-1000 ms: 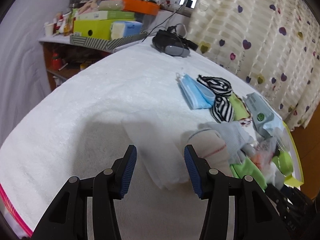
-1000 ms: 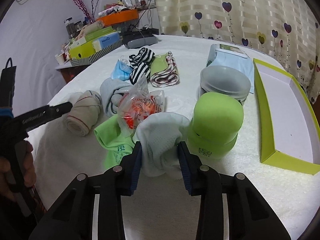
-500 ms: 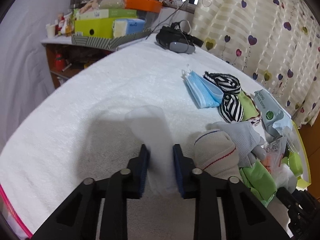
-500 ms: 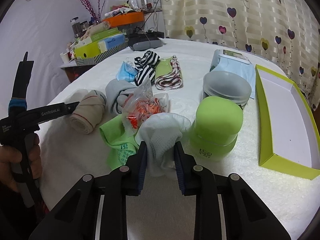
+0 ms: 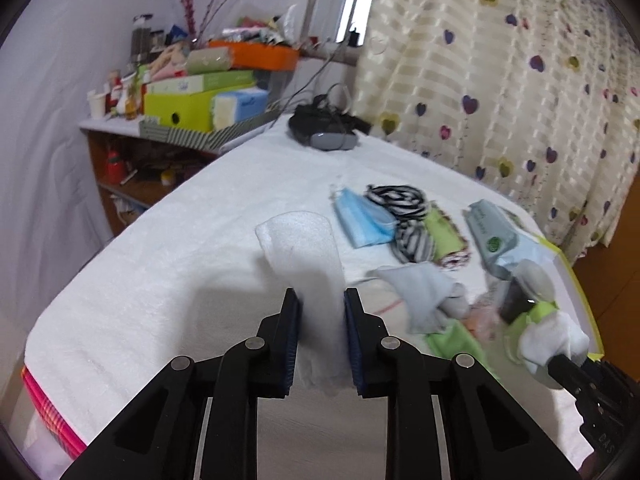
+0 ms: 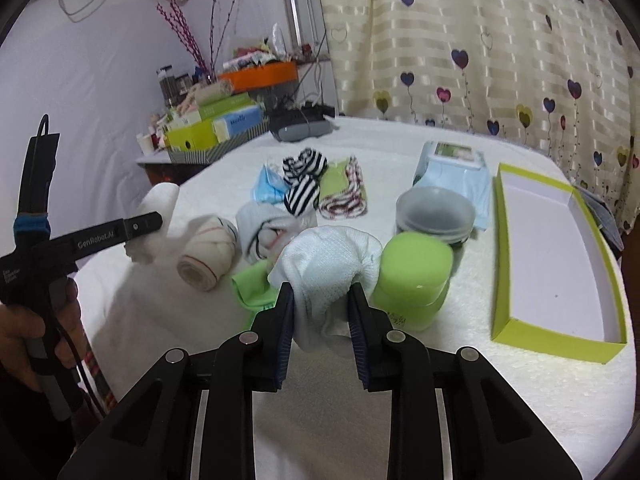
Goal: Organize soft objects
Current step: 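Grasp the white towel roll with the left gripper while right lifts the sock, then carry the towel roll and white sock into the green-rimmed box with both grippers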
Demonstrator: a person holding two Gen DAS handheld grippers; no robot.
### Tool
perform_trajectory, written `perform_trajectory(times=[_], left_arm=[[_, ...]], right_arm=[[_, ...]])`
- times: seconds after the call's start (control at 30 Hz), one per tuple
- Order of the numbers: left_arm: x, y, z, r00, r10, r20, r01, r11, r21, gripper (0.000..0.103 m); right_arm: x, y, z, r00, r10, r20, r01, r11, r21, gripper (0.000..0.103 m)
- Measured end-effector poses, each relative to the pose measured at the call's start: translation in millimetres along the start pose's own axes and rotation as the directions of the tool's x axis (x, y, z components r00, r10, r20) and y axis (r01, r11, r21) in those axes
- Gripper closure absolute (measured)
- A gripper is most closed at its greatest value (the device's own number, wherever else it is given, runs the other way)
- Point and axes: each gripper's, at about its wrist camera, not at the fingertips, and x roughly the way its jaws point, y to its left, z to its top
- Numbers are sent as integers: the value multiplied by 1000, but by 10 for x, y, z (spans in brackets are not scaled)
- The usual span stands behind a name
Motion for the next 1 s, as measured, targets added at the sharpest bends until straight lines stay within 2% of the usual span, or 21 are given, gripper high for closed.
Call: perform_trajectory(times=[0.27, 0.53, 0.8, 1.0], left_arm=[[-187, -539, 3, 994, -108, 10, 107, 990, 96, 83], [-163, -1227, 9, 979, -204, -18, 204, 959, 197, 83], [-63, -1883, -20, 956, -284, -68, 291, 911, 293, 82], [86, -2357, -30, 935, -333, -121, 354, 873, 335, 82]], right_arm=[[-279, -205, 61, 997, -33, 66, 31, 999, 32, 76], [-499, -662, 99, 988, -111, 103, 100, 989, 105, 76], [-552, -1189, 116, 979, -181, 93, 164, 972, 168, 76], [-427, -1578, 129, 974, -222, 41, 210, 957, 201, 76]])
